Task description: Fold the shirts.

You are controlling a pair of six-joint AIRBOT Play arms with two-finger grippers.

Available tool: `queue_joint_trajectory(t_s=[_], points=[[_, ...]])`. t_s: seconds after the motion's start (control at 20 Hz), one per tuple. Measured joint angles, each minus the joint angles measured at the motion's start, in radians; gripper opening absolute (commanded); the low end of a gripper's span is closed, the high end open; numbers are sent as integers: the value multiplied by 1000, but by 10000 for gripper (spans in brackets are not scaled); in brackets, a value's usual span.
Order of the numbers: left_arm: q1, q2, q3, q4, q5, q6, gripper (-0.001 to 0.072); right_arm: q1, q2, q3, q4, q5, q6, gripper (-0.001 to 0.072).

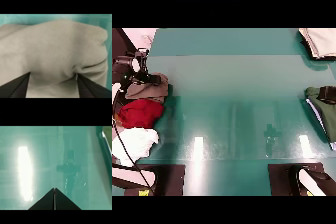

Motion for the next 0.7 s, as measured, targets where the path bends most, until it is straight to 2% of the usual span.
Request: queue_joint_trajectory(t_s=[0.05,0.1,0.25,0.4,0.55,0.7], points=[[8,-12,-1,1,21,-3,159,0,0,-3,0,2,3,19],[13,-20,3,0,38,-3,25,0,0,-5,0,2,6,19],[22,-30,52,-39,48,2,26,0,1,-6,0,3,9,20],[10,9,169,-140,19,87,26,0,1,34,0,3,11,19],[-35,96,323,-383,-46,295,26,0,1,130,0,-19,12,19],[-120,188,462,-713,-185,517,26,0,1,246,0,-51,12,19]])
